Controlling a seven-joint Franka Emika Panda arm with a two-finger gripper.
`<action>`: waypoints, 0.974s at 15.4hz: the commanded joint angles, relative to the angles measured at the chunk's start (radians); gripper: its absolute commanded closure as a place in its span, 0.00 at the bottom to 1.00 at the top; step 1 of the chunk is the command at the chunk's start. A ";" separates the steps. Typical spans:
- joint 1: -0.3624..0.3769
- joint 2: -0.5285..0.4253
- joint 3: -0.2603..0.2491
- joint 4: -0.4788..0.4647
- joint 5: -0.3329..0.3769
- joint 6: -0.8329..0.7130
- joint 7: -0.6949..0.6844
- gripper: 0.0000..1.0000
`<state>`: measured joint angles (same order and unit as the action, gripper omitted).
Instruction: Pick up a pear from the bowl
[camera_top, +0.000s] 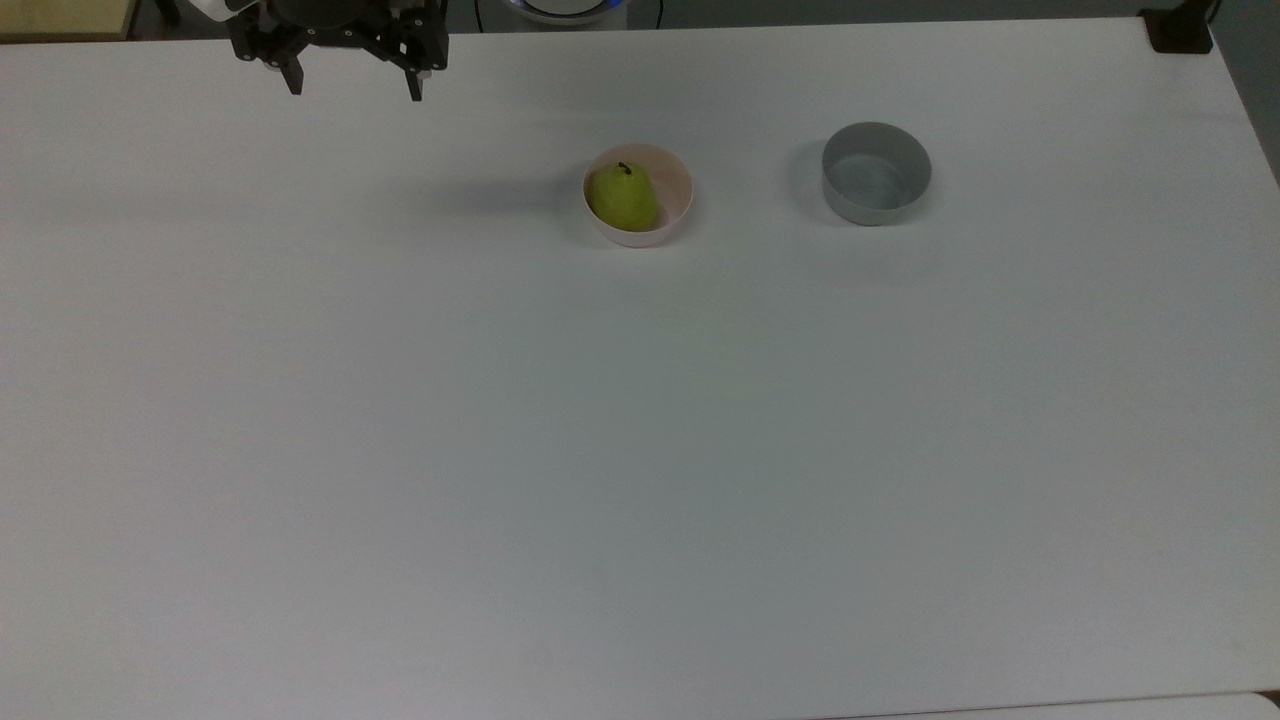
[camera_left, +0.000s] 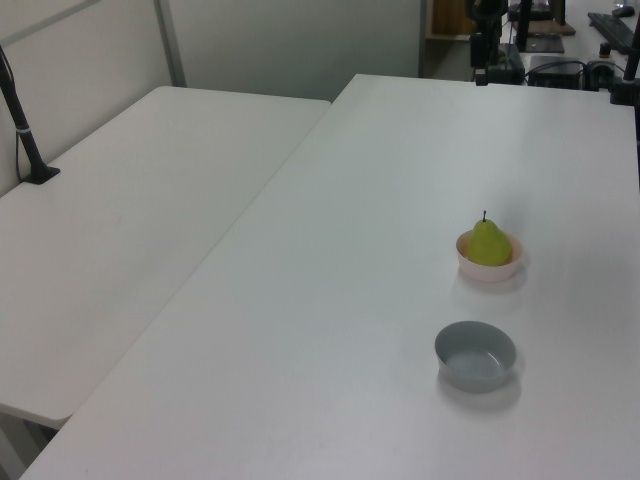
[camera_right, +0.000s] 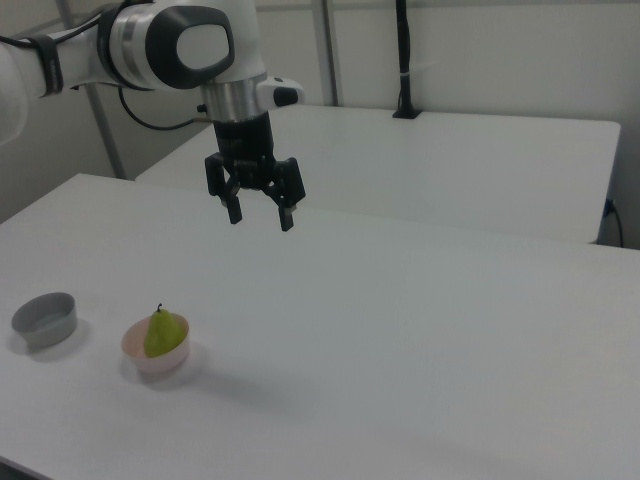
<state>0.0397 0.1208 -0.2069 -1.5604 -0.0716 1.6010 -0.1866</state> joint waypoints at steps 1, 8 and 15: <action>0.075 -0.012 -0.065 -0.004 0.015 0.017 -0.011 0.00; 0.089 -0.012 -0.078 -0.004 0.015 0.014 -0.010 0.00; 0.135 -0.007 -0.117 -0.004 0.013 0.016 0.013 0.00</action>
<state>0.1477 0.1193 -0.2994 -1.5604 -0.0716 1.6010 -0.1865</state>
